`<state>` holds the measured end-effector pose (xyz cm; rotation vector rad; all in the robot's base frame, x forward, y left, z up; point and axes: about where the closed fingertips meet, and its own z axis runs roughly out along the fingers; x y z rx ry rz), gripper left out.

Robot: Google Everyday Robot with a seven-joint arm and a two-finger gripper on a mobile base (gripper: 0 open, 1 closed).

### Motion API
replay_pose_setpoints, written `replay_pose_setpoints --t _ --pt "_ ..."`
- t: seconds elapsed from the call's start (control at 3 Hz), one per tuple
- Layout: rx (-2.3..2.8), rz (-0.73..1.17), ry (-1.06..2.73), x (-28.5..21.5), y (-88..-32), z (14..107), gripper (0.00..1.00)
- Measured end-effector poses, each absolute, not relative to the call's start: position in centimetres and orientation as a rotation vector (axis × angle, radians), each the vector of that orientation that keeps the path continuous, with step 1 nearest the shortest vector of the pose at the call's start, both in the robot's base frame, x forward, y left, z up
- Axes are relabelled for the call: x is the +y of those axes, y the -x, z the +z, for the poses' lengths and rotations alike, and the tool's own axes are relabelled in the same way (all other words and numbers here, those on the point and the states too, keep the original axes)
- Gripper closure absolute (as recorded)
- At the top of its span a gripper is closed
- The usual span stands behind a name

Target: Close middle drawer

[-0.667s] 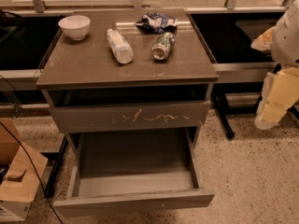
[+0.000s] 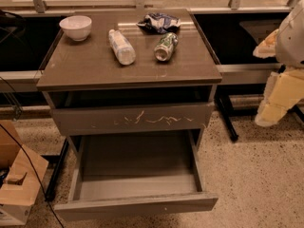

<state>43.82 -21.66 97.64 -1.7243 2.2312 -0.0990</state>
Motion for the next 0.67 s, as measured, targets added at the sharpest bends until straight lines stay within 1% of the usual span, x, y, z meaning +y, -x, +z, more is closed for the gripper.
replay_pose_setpoints --t 0.33,0.67 --pt "2.196 -0.043 1.755 -19.9 -44.0 95.5 0.39" --pt "2.168 0.073 1.79 -17.8 -43.7 90.9 0.62"
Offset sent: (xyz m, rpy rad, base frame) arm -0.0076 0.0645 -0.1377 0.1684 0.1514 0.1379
